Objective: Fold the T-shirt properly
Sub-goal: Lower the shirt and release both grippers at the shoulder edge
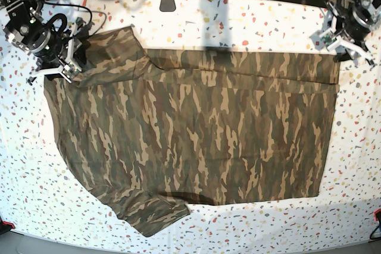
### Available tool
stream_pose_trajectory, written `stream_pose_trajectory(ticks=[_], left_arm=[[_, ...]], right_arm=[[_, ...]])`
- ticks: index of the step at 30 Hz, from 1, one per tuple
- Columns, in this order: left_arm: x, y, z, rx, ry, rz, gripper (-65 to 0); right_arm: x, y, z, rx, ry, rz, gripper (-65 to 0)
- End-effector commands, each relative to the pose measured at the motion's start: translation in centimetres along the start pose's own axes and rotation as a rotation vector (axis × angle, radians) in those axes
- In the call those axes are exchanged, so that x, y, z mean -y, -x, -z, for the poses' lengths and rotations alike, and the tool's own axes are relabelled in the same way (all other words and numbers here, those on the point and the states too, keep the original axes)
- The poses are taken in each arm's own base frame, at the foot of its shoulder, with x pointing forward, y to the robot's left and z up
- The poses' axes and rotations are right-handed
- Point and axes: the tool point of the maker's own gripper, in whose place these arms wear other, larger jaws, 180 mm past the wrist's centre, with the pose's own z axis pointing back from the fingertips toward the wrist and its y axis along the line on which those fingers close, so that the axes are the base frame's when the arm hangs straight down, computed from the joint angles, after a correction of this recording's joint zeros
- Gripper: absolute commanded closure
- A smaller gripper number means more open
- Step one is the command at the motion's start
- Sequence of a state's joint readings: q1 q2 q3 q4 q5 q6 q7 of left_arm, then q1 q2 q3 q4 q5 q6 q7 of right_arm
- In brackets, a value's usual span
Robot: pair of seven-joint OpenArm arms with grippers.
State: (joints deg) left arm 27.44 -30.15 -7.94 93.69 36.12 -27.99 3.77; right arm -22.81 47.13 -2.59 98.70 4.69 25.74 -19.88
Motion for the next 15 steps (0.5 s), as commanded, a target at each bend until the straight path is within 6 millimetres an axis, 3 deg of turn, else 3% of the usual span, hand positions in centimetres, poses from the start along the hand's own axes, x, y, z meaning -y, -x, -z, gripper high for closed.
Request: stream_pose_trajectory(ticks=[1,9,11,14,15], left_arm=[[-0.2,0.7,0.0,-0.019,-0.001,0.004,-22.6],[-1.1,1.4,1.0,-0.036,-0.015,-0.015,-21.0],[-1.0,1.4,1.0,-0.033,-0.01,-0.015,-15.2],[-0.2,1.4,1.0,-0.034,0.03,-0.015,0.0],[0.0,1.4,1.0,-0.033,0.045,-0.015,0.0]], right_arm=[[1.1,-0.8,-0.5,0.022,0.026,-0.019,-25.1],[0.8,-1.5,-1.1,-0.004,0.027,-0.039,-25.1],[0.5,-1.8,-1.3,0.001,0.021,-0.045,-25.1],[-0.4,-1.8,-1.8,-0.007,0.01,-0.069,-25.1],[-0.6,-1.6,-2.0,-0.02,0.01,-0.088,-25.1]])
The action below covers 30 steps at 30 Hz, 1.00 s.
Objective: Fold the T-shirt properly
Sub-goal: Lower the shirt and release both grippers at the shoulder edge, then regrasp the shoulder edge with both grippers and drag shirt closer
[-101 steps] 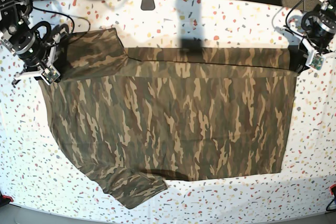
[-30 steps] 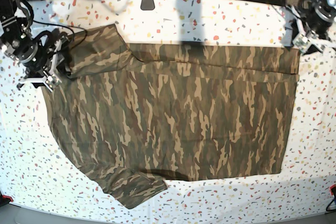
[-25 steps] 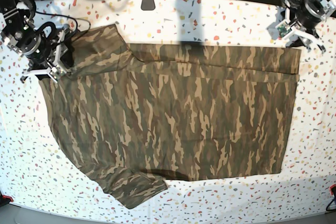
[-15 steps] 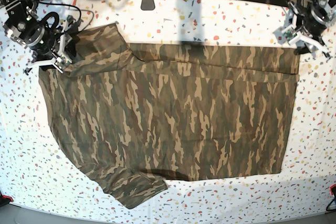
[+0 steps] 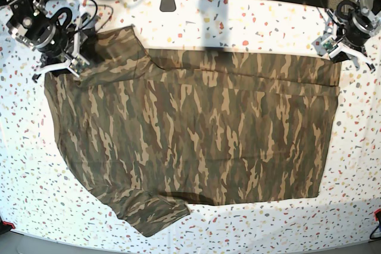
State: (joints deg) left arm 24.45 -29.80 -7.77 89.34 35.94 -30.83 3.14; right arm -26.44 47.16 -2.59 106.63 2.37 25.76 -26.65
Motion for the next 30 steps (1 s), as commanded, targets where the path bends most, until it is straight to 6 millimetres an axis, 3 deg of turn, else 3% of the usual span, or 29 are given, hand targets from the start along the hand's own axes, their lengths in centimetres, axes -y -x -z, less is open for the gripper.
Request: stream_pose_trajectory(ticks=[1,8,13,24,30], left_arm=[[-0.4,0.4,-0.2,-0.017,-0.001,0.013,0.0],[-0.2,0.3,-0.2,-0.014,0.003,-0.017,0.0],[-0.1,-0.4,-0.2,0.029,0.006,-0.084,0.0],[-0.2,-0.5,-0.2,0.033,0.005,-0.089,0.0],[-0.2,-0.5,-0.2,0.033,0.005,-0.089,0.0]], right_arm=[[0.9,-0.4,-0.6,0.007,0.03,-0.033,-25.1],[-2.1,0.9,-2.3,-0.085,-0.023,-0.078,-25.1],[-3.0,3.8,-3.1,-0.235,-0.038,-0.1,-25.1],[-1.4,7.5,-2.3,-0.311,0.044,-0.208,-25.1],[0.1,7.9,-1.3,-0.289,0.097,-0.185,-25.1]])
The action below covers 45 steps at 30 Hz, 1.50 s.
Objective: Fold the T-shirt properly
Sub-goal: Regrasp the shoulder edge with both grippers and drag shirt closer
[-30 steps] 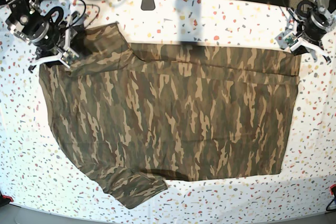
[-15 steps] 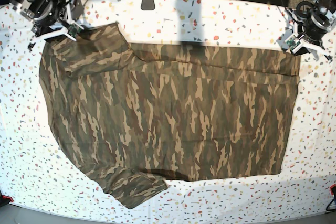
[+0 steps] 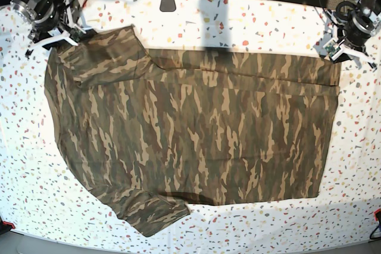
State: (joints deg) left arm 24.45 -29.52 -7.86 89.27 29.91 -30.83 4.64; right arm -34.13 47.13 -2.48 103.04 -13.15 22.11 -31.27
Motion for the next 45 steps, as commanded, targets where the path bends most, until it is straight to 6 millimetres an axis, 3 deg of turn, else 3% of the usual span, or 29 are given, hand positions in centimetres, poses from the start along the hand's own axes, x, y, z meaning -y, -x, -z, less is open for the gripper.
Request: stream_pose_trajectory(ticks=[1,11,21,28,29,34,40,45], left_arm=[[-0.3,0.0,-0.2,0.004,0.001,0.006,0.0],[-0.3,-0.3,-0.2,0.021,0.002,-0.021,0.0],[-0.3,-0.4,-0.2,0.025,0.004,-0.035,0.0],[-0.3,-0.4,-0.2,0.025,0.004,-0.035,0.0],[-0.3,-0.4,-0.2,0.025,0.004,-0.035,0.0],[-0.3,-0.4,-0.2,0.024,0.004,-0.035,0.0],[0.3,1.0,-0.5,-0.04,0.01,-0.035,0.0],[0.9,2.0,-2.2,-0.058,-0.025,-0.023,0.0]], right_arm=[[1.5,-0.2,0.0,0.015,0.037,-0.003,-25.1],[4.0,-1.0,0.8,0.045,0.086,0.021,-25.1],[1.4,-1.5,1.1,0.06,-0.021,0.044,-25.1],[-0.3,1.1,2.2,-0.012,-0.086,0.047,-25.0],[-0.6,1.5,2.4,-0.023,-0.096,0.059,-23.6],[-1.5,2.7,2.8,-0.049,-0.131,0.099,-0.7],[-1.7,2.5,2.6,-0.038,-0.128,0.102,0.0],[-3.1,2.4,1.7,0.01,-0.126,0.107,0.0]])
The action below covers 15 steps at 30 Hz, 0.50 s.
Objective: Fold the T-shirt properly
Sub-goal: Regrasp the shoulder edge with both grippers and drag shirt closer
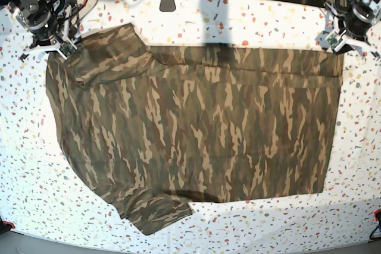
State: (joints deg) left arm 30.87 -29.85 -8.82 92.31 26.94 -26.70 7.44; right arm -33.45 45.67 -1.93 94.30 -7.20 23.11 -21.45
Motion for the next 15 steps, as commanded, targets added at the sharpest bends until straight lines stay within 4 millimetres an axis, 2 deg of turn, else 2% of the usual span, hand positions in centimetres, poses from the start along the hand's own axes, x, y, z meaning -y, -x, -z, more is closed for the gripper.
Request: stream_pose_trajectory(ticks=[1,4,8,12,15], left_arm=[[-0.5,0.2,-0.9,0.005,-0.009,0.019,0.0],[-0.2,-0.1,-2.8,0.04,-0.015,0.025,0.0],[-1.0,0.3,-4.8,0.043,-0.043,-0.008,0.0],[-1.7,1.2,-6.1,0.029,-0.068,-0.036,0.0],[-1.9,1.6,-6.8,0.023,-0.075,-0.034,0.0]], right_arm=[[-0.8,1.7,-0.6,-0.055,-0.022,-0.015,0.0],[-2.1,2.5,-1.4,-0.067,-0.032,-0.007,0.0],[-3.6,4.2,-2.6,-0.098,-0.063,-0.007,0.0],[-4.6,5.1,-3.8,-0.117,-0.078,-0.005,0.0],[-5.3,5.1,-4.6,-0.115,-0.084,0.009,0.0]])
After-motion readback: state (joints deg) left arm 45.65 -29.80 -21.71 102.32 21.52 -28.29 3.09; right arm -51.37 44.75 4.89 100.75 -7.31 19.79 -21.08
